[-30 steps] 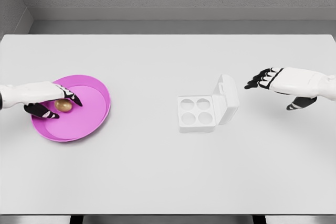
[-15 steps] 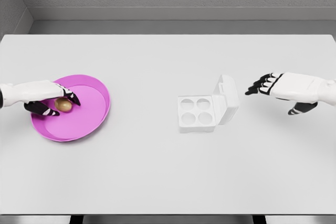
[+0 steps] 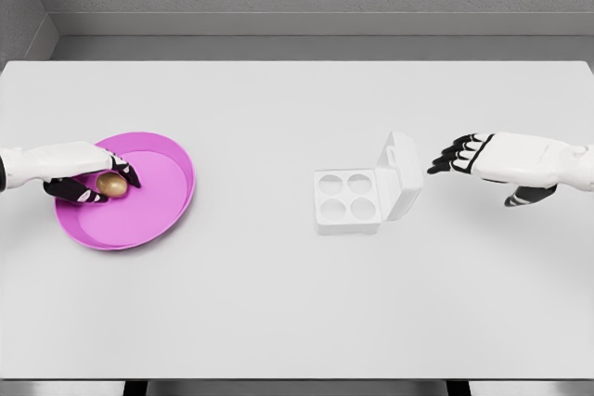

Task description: Pack egg into the box and close the box lid

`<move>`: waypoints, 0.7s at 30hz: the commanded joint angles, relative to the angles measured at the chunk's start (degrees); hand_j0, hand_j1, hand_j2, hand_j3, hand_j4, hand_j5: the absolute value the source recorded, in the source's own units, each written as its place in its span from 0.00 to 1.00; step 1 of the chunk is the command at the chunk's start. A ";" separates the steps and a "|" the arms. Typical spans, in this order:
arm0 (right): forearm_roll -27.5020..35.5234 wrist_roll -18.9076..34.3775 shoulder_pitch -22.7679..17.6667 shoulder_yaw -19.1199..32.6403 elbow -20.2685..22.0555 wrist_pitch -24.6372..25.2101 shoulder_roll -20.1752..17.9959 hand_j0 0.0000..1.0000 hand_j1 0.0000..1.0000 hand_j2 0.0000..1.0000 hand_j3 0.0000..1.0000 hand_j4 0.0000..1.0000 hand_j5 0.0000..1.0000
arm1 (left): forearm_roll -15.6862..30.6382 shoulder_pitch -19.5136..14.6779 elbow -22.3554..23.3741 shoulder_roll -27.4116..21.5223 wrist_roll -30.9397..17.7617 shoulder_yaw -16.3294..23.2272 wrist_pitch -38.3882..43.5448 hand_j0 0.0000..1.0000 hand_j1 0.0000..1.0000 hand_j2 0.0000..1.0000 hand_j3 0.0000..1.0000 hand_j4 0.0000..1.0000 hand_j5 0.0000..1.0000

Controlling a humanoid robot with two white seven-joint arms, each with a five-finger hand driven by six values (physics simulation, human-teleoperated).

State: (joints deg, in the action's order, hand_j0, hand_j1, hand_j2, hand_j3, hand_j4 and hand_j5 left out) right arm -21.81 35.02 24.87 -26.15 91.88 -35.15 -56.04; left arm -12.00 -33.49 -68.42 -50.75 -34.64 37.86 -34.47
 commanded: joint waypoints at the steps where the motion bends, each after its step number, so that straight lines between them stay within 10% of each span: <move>1: 0.27 -0.02 0.00 0.05 0.05 0.15 -0.03 1.00 1.00 1.00 1.00 1.00 1.00 | -1.36 0.00 0.04 -0.05 -0.36 0.29 -0.53 0.60 0.60 0.60 0.60 0.60 0.60; 10: 0.27 -0.02 -0.09 0.05 0.14 0.15 -0.03 1.00 1.00 1.00 1.00 1.00 1.00 | -1.53 -0.09 -0.31 -0.05 -0.36 1.34 -0.53 0.35 0.35 0.35 0.35 0.35 0.35; 21: 0.27 -0.02 0.00 0.14 0.14 0.15 0.06 1.00 1.00 1.00 1.00 1.00 1.00 | -1.27 -1.84 -4.09 0.04 -0.36 1.52 -0.53 0.32 0.32 0.32 0.32 0.32 0.32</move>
State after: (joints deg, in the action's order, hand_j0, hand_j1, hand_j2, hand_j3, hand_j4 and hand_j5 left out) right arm -21.81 35.02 24.96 -26.09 92.01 -35.15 -55.77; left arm -13.64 -35.86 -71.41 -50.76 -34.92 39.32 -35.10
